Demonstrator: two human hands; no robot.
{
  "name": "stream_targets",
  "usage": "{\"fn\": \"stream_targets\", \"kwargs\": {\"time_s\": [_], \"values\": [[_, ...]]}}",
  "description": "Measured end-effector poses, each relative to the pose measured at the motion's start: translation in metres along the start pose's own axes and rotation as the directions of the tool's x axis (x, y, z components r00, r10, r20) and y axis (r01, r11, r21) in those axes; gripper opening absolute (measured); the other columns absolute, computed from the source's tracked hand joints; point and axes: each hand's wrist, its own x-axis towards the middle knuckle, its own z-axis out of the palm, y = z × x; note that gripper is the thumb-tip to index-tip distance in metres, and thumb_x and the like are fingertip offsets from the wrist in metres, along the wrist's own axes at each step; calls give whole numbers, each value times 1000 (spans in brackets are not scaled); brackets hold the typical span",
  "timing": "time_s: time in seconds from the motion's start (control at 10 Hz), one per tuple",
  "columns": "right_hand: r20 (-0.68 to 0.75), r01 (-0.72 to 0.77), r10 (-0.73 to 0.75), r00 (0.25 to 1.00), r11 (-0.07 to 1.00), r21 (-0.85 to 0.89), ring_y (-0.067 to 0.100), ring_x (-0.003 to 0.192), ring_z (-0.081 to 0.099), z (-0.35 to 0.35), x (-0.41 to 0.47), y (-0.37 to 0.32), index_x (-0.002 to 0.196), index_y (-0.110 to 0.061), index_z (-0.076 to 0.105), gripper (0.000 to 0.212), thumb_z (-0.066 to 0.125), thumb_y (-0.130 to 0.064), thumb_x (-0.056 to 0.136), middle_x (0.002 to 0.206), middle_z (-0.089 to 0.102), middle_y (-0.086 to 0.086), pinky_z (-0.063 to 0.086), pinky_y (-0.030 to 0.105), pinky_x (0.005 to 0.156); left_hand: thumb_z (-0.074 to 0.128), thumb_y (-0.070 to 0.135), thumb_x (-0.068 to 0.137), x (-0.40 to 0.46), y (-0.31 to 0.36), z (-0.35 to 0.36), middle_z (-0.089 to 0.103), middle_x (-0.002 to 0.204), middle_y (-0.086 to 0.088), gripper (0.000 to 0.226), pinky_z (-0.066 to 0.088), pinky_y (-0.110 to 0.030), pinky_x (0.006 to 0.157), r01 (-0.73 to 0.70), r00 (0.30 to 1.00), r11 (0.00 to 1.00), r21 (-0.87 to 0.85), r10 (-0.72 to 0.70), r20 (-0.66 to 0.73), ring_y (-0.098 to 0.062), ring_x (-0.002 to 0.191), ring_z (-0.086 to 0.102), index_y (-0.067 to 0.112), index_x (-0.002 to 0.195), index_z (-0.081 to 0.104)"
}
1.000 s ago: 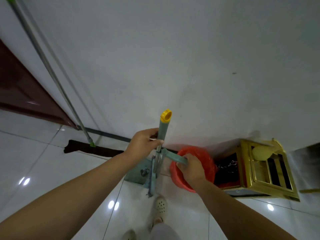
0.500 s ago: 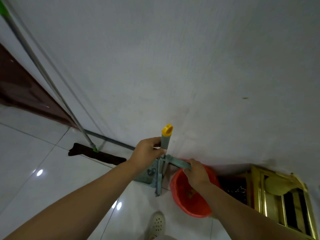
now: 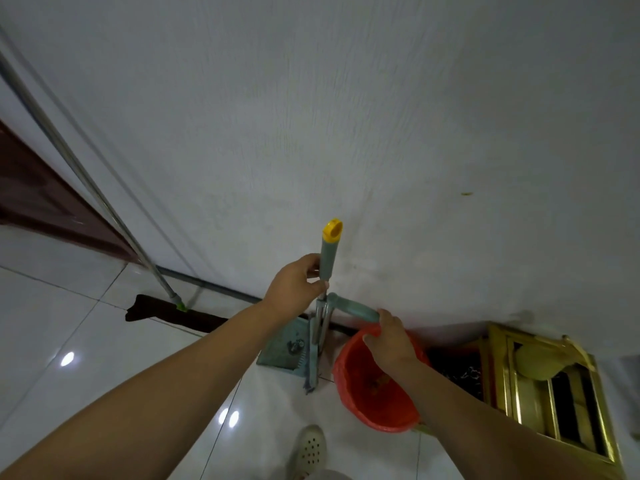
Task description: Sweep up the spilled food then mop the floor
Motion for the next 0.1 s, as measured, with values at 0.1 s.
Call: {"fn": "stream_targets", "kwargs": {"time_s": [0.1], "values": [[-30, -22, 20, 999, 999, -41, 22, 127, 45, 1, -17, 9, 144, -15, 32, 55, 52, -25, 94, 140, 41, 7, 39, 29, 103, 66, 15, 85, -7, 3, -1, 59, 118, 3, 50, 45, -23, 89, 28, 1000, 1000, -6, -28, 8, -11, 108, 56, 15, 132, 48]]}}
